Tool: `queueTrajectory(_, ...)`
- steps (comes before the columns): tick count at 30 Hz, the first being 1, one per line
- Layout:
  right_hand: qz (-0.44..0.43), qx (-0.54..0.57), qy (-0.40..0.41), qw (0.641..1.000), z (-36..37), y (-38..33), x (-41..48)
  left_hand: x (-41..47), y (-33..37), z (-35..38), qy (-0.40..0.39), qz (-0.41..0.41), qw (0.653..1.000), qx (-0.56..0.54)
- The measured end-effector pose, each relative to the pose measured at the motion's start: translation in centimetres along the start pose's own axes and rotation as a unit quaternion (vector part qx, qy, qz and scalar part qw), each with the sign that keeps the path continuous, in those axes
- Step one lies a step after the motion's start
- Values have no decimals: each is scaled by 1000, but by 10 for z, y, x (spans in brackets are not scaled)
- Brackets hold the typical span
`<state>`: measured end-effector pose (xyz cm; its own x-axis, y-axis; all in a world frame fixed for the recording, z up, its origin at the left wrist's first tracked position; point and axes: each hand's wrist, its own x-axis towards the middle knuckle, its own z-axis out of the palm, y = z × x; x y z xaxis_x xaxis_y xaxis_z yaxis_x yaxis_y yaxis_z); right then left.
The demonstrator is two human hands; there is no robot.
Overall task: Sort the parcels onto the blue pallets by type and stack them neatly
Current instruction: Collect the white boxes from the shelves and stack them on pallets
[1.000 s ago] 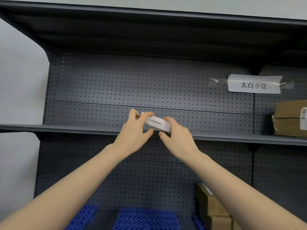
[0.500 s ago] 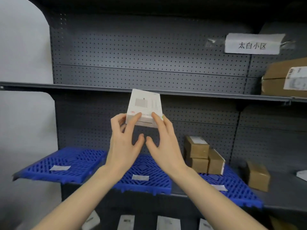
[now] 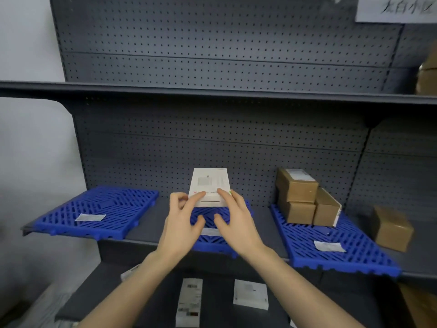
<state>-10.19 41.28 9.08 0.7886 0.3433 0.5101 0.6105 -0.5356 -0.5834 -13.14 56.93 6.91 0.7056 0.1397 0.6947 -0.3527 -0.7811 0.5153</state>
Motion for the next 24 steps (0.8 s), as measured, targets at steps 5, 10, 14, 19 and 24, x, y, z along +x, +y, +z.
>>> queueTrajectory(5, 46, 7, -28, 999, 52, 35, 37, 25, -65, 19, -68, -30, 997, -3)
queueTrajectory(10, 84, 2, -48, 995, 99, 64, 71, 45, -128, 41, -127, -34, 991, -2)
queueTrajectory(14, 108, -11, -72, 992, 123, 84, 89, 59, -164, 57, -171, -42, 984, 15)
queueTrajectory(19, 130, -47, -118, 983, 143, 102, 107, 69, -191, 71, -205, -41, 978, 16)
queueTrajectory(24, 158, -81, -176, 968, 152, 112, 116, 71, -206, 84, -233, -39, 971, 25)
